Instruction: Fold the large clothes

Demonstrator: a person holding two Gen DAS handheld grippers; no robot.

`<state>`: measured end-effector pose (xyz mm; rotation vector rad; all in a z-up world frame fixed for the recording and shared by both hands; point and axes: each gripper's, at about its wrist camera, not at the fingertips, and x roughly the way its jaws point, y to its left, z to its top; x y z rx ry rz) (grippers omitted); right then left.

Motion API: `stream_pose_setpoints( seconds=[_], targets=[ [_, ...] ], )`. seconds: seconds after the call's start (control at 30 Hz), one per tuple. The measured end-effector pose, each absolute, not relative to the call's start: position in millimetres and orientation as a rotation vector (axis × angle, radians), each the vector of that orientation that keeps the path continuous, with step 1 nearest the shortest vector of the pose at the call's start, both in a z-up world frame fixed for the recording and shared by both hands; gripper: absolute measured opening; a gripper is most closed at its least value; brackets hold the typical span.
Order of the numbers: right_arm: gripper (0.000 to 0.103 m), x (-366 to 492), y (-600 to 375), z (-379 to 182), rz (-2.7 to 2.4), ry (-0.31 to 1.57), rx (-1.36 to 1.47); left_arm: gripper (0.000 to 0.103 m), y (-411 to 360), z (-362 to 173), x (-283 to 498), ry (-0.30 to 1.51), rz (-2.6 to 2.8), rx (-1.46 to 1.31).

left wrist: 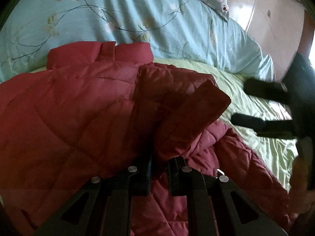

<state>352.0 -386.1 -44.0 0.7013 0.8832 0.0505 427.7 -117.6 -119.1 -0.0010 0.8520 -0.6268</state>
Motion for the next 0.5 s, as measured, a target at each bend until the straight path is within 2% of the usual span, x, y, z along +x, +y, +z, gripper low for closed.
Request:
stream_pose_setpoints(
  seconds=[0.2,0.23,0.27,0.33,0.37,0.4,0.47,0.5],
  targets=[
    [0.080,385.1,-401.5,-69.8,0.073,0.922,0.800,0.012,-127.4,-128.8,432.9,0.857,-0.623,0.029],
    [0.076,390.1,-401.4,-75.0,0.087,0.934,0.813,0.013,-129.5,-130.0,435.3,0.862,-0.620,0.035],
    [0.072,393.5,-400.4,-78.6,0.100,0.944,0.821,0.020,-131.4,-130.6,434.3,0.869,-0.620,0.038],
    [0.023,399.8,-396.1,-83.6,0.108,0.965,0.805,0.039,-130.0,-129.0,433.6,0.890,-0.627,0.034],
    [0.014,401.7,-394.5,-84.8,0.082,0.982,0.777,0.057,-126.9,-127.5,430.2,0.892,-0.641,0.024],
    [0.014,402.5,-394.5,-86.0,0.076,0.986,0.770,0.073,-124.6,-125.2,428.9,0.896,-0.657,0.010],
    [0.012,401.3,-396.4,-86.3,0.078,0.972,0.773,0.084,-119.3,-119.5,421.8,0.889,-0.670,-0.001],
    [0.011,400.0,-397.0,-85.2,0.071,0.965,0.761,0.084,-115.6,-116.9,419.1,0.881,-0.667,0.001]
  ],
)
